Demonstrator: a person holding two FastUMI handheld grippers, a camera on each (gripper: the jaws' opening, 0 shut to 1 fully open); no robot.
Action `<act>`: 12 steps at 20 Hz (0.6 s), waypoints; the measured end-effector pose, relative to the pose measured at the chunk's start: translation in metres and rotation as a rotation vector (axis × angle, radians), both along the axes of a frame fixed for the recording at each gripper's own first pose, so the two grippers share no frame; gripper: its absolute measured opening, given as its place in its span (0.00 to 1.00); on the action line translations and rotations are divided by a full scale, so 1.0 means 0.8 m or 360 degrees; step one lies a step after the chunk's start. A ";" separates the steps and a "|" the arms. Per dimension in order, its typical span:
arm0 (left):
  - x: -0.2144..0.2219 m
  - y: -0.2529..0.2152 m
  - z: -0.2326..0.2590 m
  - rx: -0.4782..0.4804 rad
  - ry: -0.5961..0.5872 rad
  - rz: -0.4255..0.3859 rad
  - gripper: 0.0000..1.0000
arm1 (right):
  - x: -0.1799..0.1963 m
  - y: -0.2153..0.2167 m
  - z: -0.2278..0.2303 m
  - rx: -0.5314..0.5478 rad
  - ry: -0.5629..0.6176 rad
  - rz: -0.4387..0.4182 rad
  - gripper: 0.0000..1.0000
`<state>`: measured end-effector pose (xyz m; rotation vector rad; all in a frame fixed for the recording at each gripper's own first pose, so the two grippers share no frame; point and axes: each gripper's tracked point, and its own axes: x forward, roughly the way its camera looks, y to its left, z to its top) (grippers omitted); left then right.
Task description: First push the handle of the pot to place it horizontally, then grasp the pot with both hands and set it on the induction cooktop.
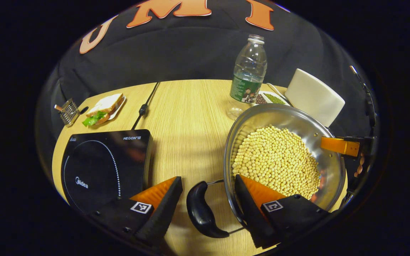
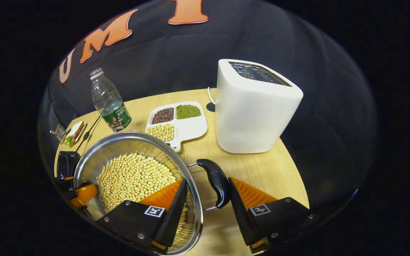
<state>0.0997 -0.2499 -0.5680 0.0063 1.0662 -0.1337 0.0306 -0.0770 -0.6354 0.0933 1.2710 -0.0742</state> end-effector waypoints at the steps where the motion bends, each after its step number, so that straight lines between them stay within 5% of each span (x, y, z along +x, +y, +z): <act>1: 0.000 -0.001 -0.001 0.0002 -0.0005 0.0011 0.98 | -0.002 0.001 -0.005 0.0002 0.0008 0.0001 0.73; 6: 0.008 -0.008 -0.008 -0.0017 -0.0030 0.0005 0.96 | -0.001 0.006 -0.019 -0.0003 0.0001 0.0039 0.80; 9: 0.013 -0.012 -0.010 -0.0015 -0.0055 0.0010 0.76 | -0.003 0.007 -0.017 -0.0009 0.0002 0.0059 0.76; 12: 0.020 -0.012 -0.008 -0.0009 -0.0104 0.0007 0.77 | -0.010 0.005 -0.013 -0.0038 0.0004 0.0071 0.72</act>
